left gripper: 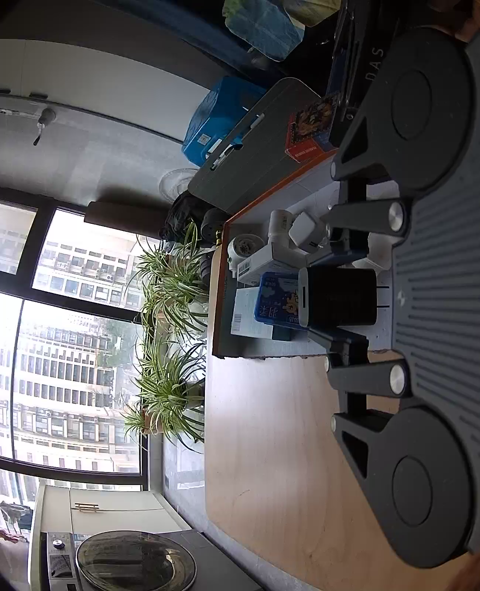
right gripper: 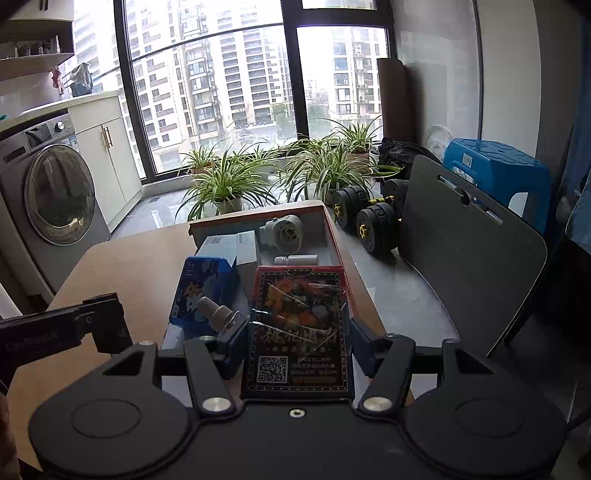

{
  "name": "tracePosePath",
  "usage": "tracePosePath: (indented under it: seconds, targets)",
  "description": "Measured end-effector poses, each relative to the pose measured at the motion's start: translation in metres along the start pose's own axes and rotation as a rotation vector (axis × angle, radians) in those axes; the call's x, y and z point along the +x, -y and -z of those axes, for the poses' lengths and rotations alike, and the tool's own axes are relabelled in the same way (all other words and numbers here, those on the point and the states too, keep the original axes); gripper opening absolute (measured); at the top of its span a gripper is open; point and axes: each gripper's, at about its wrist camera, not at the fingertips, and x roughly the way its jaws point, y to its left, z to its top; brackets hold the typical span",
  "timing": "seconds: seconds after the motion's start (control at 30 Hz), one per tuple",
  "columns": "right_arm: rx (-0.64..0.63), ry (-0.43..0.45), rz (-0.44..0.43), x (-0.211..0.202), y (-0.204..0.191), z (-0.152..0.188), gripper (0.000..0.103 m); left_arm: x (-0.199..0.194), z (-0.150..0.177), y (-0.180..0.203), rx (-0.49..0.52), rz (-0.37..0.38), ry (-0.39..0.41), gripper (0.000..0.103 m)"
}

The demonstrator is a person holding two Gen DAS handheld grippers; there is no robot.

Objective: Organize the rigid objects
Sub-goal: 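Carry the black charger with left tool while right tool carries the card box over the tray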

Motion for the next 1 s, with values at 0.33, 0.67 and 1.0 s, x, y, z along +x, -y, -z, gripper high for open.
tracePosePath:
  seconds: [0.33, 0.67, 1.0]
  targets:
    - [0.006, -0.013, 0.006, 0.006, 0.002, 0.002, 0.071, 0.002, 0.002, -0.011, -0.027, -0.025, -0.014, 0.036]
    - [0.006, -0.024, 0.005, 0.01, 0.004, 0.005, 0.071, 0.01, 0.011, 0.001, 0.0, 0.003, -0.048, 0.036]
    - [0.009, -0.03, 0.008, 0.015, 0.005, 0.006, 0.071, 0.017, 0.017, 0.004, 0.001, 0.004, -0.075, 0.036]
